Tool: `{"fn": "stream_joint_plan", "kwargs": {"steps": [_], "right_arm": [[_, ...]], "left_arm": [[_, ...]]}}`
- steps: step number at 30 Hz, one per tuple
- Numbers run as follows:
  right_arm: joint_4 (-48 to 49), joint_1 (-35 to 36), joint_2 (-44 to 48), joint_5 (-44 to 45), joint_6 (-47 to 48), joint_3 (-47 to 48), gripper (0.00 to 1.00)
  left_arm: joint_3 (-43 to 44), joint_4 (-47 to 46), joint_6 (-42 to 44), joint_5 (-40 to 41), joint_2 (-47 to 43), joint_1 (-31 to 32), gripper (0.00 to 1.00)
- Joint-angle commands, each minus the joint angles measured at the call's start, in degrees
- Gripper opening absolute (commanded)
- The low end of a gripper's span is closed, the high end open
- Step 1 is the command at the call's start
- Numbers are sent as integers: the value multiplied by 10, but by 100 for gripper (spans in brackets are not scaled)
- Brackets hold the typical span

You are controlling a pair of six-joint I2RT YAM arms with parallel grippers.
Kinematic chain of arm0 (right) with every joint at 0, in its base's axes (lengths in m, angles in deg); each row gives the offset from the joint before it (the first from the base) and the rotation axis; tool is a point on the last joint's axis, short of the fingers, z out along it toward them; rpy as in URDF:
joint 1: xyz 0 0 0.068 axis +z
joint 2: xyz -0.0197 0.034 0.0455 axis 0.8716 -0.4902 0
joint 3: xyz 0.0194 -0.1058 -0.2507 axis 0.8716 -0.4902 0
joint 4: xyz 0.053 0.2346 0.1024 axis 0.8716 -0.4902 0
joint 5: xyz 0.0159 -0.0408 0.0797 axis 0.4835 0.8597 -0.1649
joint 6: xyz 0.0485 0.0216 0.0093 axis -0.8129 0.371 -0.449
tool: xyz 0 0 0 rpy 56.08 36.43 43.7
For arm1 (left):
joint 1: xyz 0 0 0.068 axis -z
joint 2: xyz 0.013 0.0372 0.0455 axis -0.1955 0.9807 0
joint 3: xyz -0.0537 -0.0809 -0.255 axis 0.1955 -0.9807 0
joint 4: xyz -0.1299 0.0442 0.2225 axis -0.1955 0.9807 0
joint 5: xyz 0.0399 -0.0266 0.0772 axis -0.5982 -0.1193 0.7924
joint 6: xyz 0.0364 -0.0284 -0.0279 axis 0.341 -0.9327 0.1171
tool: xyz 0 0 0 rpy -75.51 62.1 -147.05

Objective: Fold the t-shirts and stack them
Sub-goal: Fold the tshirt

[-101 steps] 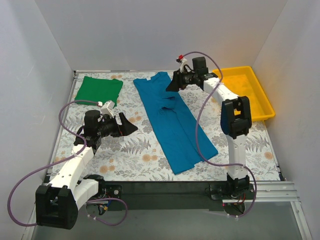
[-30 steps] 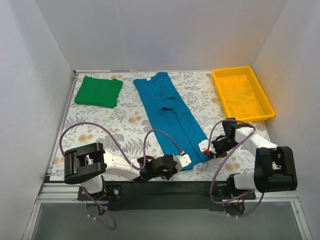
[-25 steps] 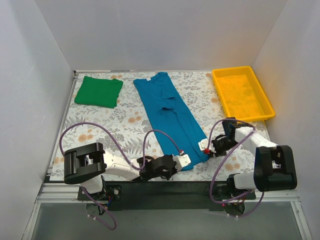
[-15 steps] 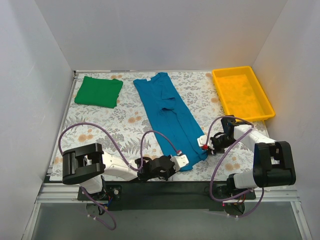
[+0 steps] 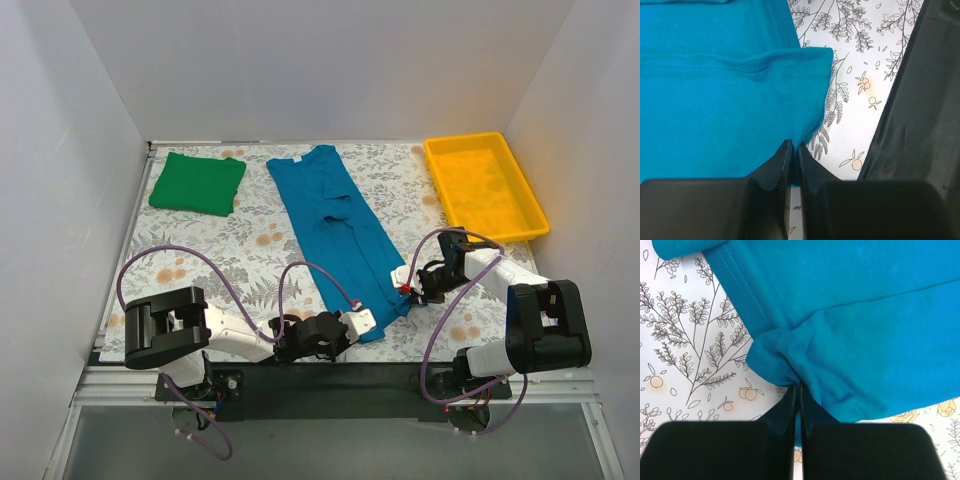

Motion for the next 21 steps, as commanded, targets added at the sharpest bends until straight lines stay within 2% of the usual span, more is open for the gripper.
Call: {"fn": "stream_joint_plan", "kwargs": {"steps": [1, 21], "right_arm": [[47, 3, -22, 78, -1, -19, 1], [25, 3, 2, 45, -26, 21, 1]], "left_arm": [[-11, 3, -8, -12, -18, 1, 0], [-37, -21, -11, -20, -48, -7, 0]]}}
